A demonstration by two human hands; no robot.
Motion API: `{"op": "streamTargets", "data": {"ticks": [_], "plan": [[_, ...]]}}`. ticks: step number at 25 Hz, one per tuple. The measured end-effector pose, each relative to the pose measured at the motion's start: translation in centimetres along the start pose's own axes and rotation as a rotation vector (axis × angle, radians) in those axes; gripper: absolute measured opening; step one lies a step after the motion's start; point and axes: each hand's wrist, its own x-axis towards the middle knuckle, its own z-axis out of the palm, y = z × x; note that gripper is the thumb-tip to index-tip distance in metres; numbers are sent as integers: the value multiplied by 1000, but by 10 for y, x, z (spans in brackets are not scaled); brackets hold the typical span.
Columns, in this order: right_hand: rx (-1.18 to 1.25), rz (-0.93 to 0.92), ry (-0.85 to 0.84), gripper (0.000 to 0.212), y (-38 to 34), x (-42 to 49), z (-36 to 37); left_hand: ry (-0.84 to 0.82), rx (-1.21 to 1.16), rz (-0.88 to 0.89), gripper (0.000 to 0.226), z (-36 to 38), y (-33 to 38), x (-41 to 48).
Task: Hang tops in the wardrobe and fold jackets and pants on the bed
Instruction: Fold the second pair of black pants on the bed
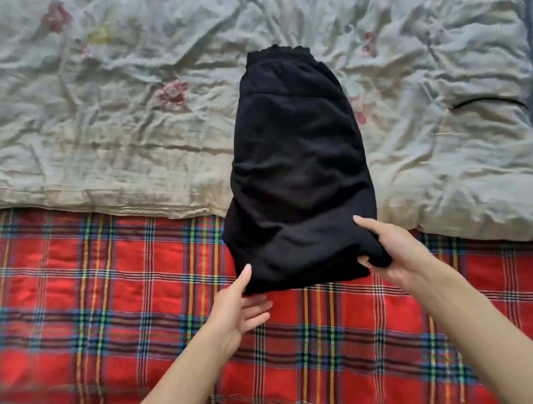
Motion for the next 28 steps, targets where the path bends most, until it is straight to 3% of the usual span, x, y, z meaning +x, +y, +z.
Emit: {"op": "streamTargets", "data": {"ticks": [1, 3, 5, 8, 10, 12, 14, 17, 19, 21, 25, 28], "plan": [[52, 24, -36, 7, -4, -3, 2, -93, -197, -43, 42, 3, 2, -5], [97, 51, -102, 19, -6, -5, 0, -142, -532, -25, 40, 11, 7, -10], [88, 23, -148, 25, -7, -10, -5, -75, -592, 118, 31, 16, 13, -15], [-163, -146, -106, 23, 11, -9, -24, 131, -223, 431, 24, 7, 9, -19], [-606, -287, -7, 25, 32, -3, -39, 227, 128, 476, 36, -4, 0, -16], [-919, -307, 66, 27, 43, 5, -50, 315, 343, 482, 46, -10, -2, -6], [-918, -328, 58, 24, 28, 12, -44, 395, 416, 660, 49, 0, 23, -1], [-481, -337, -50, 16, -34, 33, -5, 392, 605, 1010, 60, 38, 94, 12], [-354, -427, -56, 33, -83, 61, 29, 337, 798, 1166, 69, 76, 142, 21], [-277, -547, -9, 45, -123, 86, 67, 326, 1017, 1198, 73, 107, 178, 35], [-414, -730, 228, 30, -139, 110, 91, 447, 1416, 1177, 76, 120, 195, 56], [-729, -814, 407, 35, -127, 118, 77, 521, 1475, 1295, 74, 112, 196, 67]]}}
